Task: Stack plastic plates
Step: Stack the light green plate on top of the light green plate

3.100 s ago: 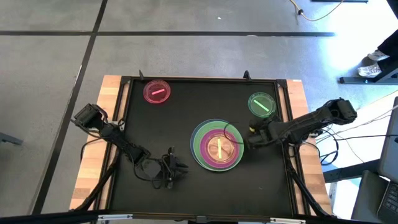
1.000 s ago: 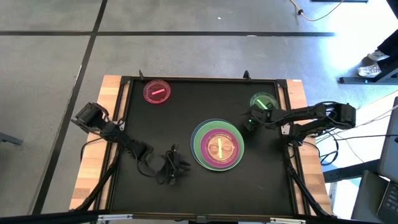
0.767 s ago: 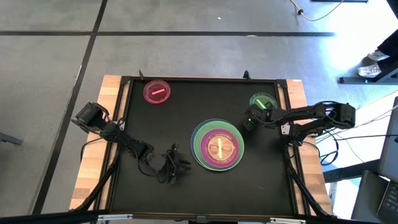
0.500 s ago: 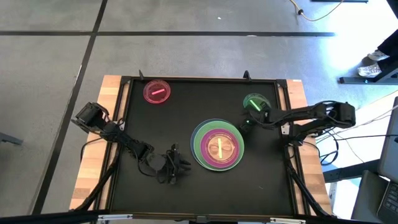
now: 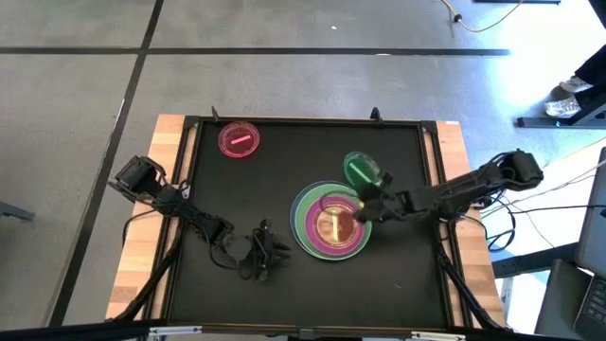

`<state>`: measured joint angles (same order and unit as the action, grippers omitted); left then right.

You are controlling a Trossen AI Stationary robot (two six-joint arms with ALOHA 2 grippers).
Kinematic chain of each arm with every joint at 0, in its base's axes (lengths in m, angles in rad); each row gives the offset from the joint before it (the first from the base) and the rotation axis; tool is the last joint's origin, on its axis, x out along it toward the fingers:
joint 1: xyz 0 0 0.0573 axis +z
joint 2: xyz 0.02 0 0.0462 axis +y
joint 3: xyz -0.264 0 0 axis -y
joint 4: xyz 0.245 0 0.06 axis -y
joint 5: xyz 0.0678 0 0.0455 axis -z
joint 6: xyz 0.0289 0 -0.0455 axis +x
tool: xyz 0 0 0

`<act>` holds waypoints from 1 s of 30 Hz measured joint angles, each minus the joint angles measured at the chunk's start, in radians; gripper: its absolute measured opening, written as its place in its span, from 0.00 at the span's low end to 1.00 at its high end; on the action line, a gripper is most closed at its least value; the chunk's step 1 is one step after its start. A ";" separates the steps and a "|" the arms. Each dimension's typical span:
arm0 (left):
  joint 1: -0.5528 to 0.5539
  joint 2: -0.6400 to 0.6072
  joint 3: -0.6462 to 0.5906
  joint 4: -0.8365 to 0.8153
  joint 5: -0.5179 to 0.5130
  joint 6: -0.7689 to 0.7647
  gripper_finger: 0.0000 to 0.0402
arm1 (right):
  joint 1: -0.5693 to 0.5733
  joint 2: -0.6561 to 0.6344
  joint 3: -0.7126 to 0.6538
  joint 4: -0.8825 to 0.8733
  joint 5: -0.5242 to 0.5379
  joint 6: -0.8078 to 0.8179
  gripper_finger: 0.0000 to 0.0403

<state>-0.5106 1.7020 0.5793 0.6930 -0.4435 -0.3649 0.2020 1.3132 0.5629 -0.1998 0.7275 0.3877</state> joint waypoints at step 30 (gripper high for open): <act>0.047 -0.199 0.000 -0.242 0.037 0.060 0.24 | 0.516 0.071 0.000 0.436 -0.043 -0.103 0.00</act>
<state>-0.4640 1.5025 0.5789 0.4505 -0.4060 -0.3046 0.7176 1.3840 0.5625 0.2364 0.6843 0.2849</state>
